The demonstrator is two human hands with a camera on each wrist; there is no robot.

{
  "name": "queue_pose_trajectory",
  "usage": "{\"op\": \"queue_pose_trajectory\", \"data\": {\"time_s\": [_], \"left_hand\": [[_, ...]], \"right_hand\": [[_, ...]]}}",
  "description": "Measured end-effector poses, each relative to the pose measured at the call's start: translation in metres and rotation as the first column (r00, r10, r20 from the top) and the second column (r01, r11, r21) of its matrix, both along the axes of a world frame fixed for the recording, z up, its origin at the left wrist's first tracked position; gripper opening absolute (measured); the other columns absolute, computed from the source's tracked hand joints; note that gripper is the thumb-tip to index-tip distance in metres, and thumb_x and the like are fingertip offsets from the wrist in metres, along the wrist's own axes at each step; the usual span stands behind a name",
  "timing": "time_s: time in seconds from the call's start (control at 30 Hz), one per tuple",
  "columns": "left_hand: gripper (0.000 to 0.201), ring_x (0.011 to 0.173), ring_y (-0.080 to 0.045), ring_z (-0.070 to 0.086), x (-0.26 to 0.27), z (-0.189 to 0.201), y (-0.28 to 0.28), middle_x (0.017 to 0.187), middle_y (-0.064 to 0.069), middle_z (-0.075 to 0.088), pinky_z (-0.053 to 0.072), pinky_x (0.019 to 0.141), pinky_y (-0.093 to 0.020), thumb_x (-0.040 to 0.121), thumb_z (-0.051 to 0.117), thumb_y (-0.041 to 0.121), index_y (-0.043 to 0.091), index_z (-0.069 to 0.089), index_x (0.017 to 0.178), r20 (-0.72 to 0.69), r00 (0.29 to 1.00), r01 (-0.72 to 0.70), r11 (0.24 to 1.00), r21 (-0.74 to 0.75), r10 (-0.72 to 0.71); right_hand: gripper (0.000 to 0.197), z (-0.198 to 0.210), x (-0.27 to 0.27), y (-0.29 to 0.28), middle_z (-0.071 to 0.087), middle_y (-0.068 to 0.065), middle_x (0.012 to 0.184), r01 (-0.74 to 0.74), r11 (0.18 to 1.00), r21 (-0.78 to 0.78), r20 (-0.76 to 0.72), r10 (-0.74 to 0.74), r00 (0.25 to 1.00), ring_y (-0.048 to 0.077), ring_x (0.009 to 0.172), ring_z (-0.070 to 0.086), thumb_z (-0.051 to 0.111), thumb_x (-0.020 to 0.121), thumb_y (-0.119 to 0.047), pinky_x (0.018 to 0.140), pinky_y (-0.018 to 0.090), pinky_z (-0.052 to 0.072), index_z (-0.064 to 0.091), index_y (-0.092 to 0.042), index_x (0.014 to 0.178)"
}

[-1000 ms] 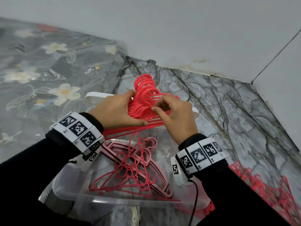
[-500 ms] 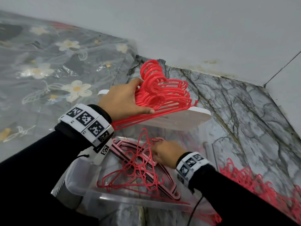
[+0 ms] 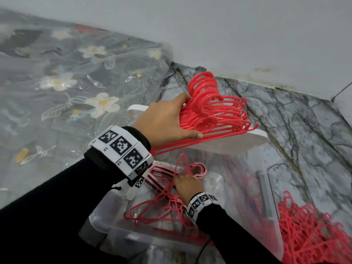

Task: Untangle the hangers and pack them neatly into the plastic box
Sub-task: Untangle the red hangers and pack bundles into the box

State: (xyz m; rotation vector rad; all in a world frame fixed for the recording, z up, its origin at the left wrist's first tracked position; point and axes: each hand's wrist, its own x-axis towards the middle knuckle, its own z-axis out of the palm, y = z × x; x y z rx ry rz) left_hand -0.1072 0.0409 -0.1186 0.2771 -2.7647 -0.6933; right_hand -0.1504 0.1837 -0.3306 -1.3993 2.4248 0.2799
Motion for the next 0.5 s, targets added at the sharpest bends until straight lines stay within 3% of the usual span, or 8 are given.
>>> {"op": "queue_pose_trajectory", "data": {"time_s": [0.13,0.27,0.5], "left_hand": [[0.087,0.096,-0.018,0.064,0.0,0.0,0.001,0.109,0.005,0.068,0.046,0.079,-0.029,0.061,0.07,0.07,0.026,0.043,0.131,0.022,1.0,0.012,1.0,-0.006,-0.012],[0.088,0.095,-0.019,0.065,0.0,0.0,0.0,0.108,0.004,0.068,0.049,0.082,-0.033,0.062,0.07,0.07,0.024,0.043,0.131,0.056,0.998,0.02,1.0,-0.024,-0.018],[0.089,0.096,-0.018,0.065,0.0,0.0,0.003,0.108,0.004,0.068,0.049,0.082,-0.033,0.062,0.069,0.071,0.025,0.041,0.132,0.06,0.998,0.021,0.999,-0.048,-0.018]], "right_hand": [[0.039,-0.006,-0.001,0.003,0.058,0.023,0.119,-0.008,1.0,0.024,0.033,0.007,0.999,0.038,0.111,0.056,0.034,0.095,-0.003,0.089,0.049,0.046,0.037,-0.005,0.133],[0.04,-0.002,-0.014,0.011,0.051,0.023,0.129,0.035,0.996,0.082,0.2,-0.051,0.979,0.036,0.117,0.052,0.042,0.096,-0.012,0.093,0.044,0.046,0.039,-0.01,0.136],[0.042,0.0,-0.013,0.018,0.054,0.019,0.127,0.086,0.992,0.095,0.156,-0.1,0.983,0.037,0.107,0.059,0.045,0.095,-0.011,0.081,0.043,0.049,0.037,-0.013,0.136]]}}
